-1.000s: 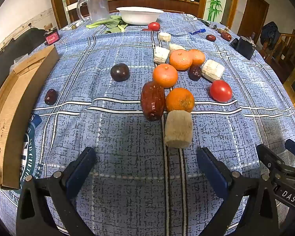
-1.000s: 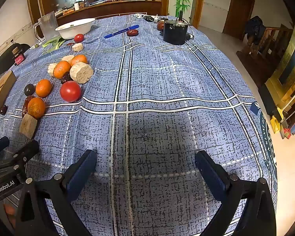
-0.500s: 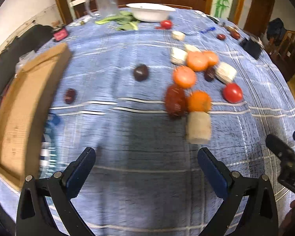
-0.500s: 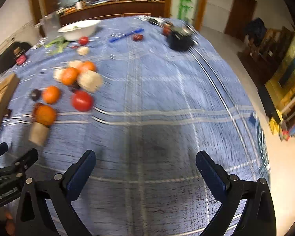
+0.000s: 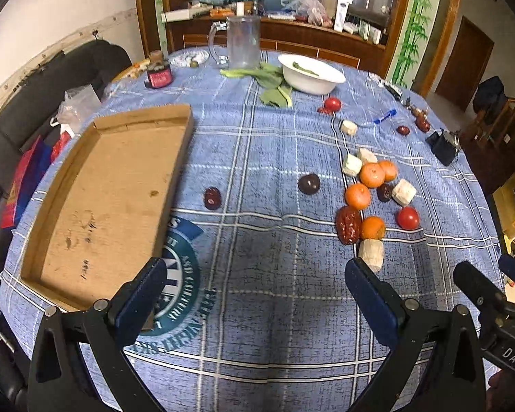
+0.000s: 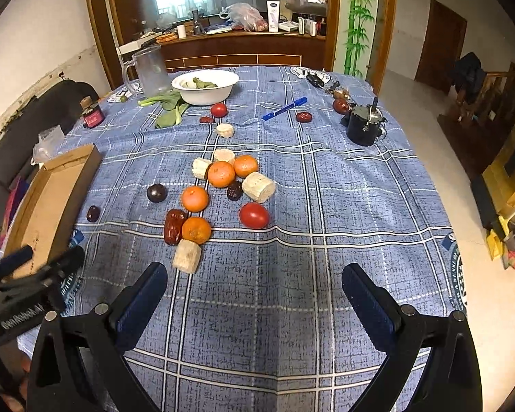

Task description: Organize fruits

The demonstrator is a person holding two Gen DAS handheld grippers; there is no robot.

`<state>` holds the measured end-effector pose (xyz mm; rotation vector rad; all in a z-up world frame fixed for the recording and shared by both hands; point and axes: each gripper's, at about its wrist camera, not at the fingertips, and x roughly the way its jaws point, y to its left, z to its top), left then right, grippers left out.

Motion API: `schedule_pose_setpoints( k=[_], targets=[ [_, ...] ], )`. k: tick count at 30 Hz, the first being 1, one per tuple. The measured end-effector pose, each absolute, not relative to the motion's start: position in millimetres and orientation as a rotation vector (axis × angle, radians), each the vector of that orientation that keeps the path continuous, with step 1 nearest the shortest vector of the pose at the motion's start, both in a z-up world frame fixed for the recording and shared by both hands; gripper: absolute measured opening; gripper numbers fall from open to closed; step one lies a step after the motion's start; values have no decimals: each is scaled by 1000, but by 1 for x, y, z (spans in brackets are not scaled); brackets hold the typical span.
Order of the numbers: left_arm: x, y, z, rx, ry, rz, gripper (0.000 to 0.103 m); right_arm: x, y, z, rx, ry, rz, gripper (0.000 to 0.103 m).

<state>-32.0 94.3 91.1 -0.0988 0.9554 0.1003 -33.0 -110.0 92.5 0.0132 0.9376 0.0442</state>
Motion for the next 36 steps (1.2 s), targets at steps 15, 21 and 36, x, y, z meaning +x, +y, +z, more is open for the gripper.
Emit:
schedule_pose_setpoints(
  k=[15, 21, 36],
  targets=[
    [-36, 90, 96, -83, 929, 63, 103, -45, -107, 102, 5, 908, 20, 103],
    [-38, 86, 98, -61, 907, 58, 103, -47, -109, 100, 8, 917, 8, 103],
    [-32, 105, 97, -62, 894, 136, 103, -48, -113, 100, -5, 914, -23, 103]
  ],
)
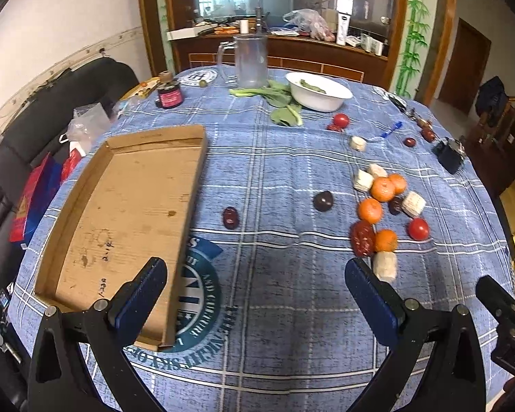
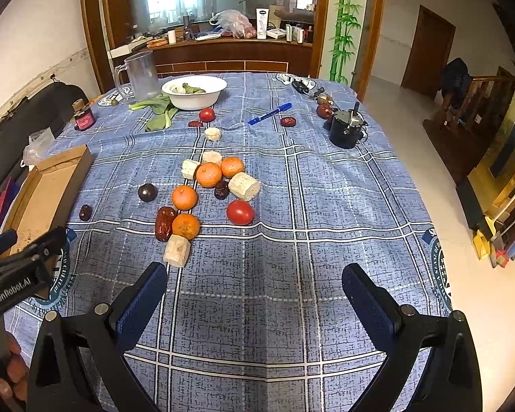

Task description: Organize fruits

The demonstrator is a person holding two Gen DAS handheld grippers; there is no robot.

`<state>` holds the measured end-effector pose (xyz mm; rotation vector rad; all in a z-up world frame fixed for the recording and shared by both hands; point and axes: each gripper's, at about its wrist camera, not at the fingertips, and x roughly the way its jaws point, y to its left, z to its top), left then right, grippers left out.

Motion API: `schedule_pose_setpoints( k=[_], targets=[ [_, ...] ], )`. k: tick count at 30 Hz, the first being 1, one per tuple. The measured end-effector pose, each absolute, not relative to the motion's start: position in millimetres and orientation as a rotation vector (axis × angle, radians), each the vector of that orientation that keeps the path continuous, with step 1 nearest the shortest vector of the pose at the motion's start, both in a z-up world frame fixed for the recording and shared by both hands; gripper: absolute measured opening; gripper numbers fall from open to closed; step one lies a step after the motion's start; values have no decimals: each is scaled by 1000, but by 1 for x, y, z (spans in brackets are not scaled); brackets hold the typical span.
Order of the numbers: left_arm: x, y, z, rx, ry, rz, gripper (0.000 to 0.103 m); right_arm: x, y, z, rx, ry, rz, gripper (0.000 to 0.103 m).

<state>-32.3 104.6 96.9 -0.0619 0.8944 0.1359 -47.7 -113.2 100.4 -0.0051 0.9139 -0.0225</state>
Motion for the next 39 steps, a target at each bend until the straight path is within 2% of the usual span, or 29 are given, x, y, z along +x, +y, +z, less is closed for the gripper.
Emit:
schedule_pose_setpoints(
  k=[28, 39],
  targets=[
    [-29, 104, 92, -43, 911, 129, 103, -41, -118, 95, -13, 926, -10, 102],
    [-26, 78, 73, 91, 964, 78, 103, 8, -132, 57, -61, 952, 99, 101]
  ],
)
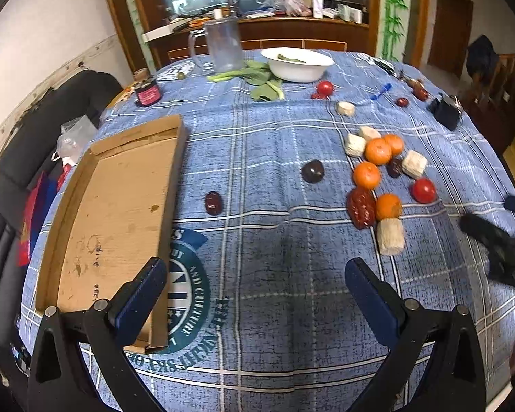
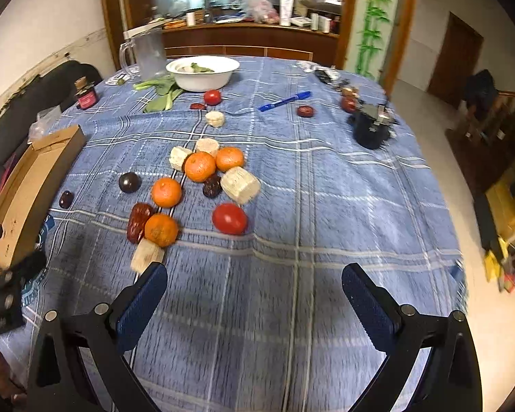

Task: Organize fruits
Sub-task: 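Grasp the red tomato with the right gripper while the left gripper grasps the white yam chunk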

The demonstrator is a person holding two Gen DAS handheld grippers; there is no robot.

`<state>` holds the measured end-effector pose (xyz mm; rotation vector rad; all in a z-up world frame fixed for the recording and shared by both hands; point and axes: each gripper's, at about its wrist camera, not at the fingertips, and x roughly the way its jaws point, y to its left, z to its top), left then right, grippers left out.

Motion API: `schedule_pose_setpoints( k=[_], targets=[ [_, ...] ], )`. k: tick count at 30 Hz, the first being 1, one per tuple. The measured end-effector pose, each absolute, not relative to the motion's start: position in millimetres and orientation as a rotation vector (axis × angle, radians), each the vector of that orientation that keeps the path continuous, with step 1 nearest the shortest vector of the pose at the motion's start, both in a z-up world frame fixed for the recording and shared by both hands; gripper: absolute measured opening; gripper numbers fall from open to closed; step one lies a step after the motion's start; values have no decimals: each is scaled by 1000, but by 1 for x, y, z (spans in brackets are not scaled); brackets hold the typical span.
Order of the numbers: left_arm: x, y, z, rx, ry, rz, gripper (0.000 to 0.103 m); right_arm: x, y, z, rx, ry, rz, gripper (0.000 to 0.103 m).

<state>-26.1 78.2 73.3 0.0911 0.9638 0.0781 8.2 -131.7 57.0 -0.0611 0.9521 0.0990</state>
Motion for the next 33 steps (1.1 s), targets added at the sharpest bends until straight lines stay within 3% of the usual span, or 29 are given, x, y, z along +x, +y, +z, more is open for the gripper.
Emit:
schedule_pose_setpoints(
  k=[2, 4, 10, 14, 16, 28, 29, 30, 32, 33],
  targets=[
    [-26, 77, 71, 104, 968, 77, 103, 25, -135, 49, -51, 959, 117, 93],
    [-25, 77, 69, 107, 974, 73, 103, 41, -136, 41, -25, 995, 158, 74],
    [-22, 79, 57, 82, 1026, 54, 103, 67, -128, 18, -31, 1055, 228, 51],
    [-19, 66, 53, 73, 1043, 8, 103, 76, -119, 10, -41, 1068, 284, 42],
    [-15, 56, 51, 62, 1060, -27, 103, 76, -116, 10, -52, 1059, 306, 31],
    [24, 2, 27, 22, 1123, -89, 102, 47, -153, 25, -102, 1021, 263, 31],
    [27, 0, 22, 11, 1138, -92, 93, 47, -156, 24, -92, 1025, 263, 31],
    [30, 0, 19, -2, 1153, -98, 68, 46, -159, 24, -84, 1028, 266, 31],
    [32, -1, 16, -21, 1159, -106, 52, 42, -164, 23, -77, 1026, 266, 31],
    [31, -2, 16, -24, 1146, -123, 39, 41, -165, 23, -81, 1024, 264, 31]
  ],
)
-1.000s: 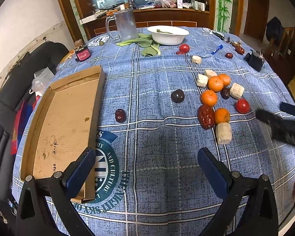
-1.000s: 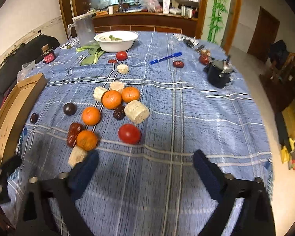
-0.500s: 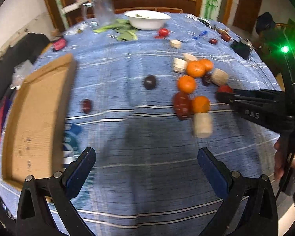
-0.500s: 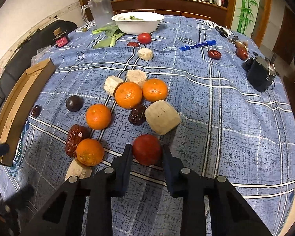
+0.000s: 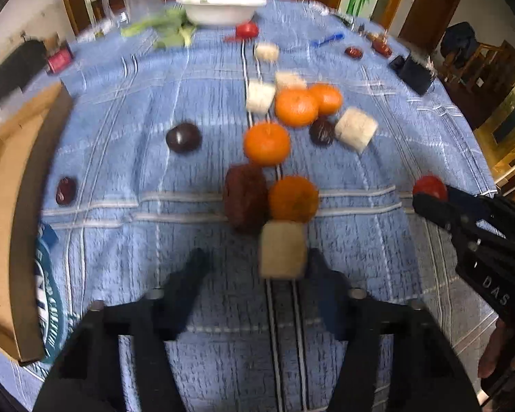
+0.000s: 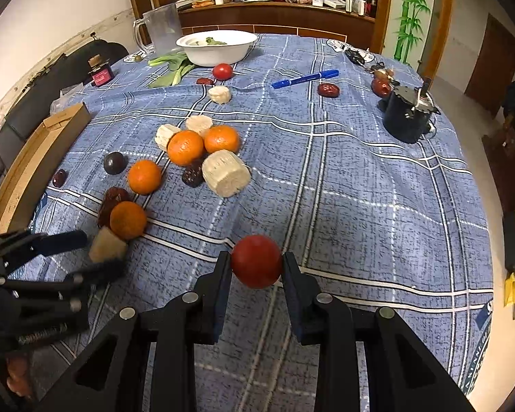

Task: Organize fruits
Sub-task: 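Grasp the red tomato with the right gripper while the left gripper grasps the white yam chunk, then carry both items to the cardboard tray and open both grippers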

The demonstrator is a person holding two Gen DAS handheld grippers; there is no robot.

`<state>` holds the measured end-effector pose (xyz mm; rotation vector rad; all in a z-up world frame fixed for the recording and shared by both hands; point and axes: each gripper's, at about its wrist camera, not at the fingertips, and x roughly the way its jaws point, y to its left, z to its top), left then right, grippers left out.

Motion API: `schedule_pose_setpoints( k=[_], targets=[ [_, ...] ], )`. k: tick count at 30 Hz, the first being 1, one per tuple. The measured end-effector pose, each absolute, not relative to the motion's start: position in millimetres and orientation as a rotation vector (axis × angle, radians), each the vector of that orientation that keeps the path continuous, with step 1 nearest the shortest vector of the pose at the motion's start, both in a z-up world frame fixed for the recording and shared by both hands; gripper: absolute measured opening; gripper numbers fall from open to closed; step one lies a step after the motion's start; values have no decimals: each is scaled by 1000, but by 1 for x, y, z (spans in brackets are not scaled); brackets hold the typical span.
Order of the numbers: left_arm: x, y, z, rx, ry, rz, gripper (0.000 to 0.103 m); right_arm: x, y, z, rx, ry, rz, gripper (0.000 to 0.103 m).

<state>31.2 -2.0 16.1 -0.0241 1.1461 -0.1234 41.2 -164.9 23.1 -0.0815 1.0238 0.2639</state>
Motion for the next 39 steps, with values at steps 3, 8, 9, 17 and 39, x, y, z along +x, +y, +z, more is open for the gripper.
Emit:
schedule_pose_setpoints(
  k=[3, 8, 9, 17, 39],
  targets=[
    [29, -6, 14, -40, 1148, -159, 25, 38, -165, 23, -85, 1019, 270, 31],
    [18, 0, 20, -27, 1139, -162, 25, 31, -162, 25, -68, 1013, 286, 31],
    [15, 3, 23, -27, 1130, -164, 25, 29, -161, 26, -68, 1011, 288, 31],
    [-9, 54, 53, -101, 1078, -141, 25, 12, -142, 35, -74, 1000, 296, 32],
    [-49, 231, 78, -241, 989, 81, 25, 2, 34, 69, -199, 929, 510, 32]
  ],
)
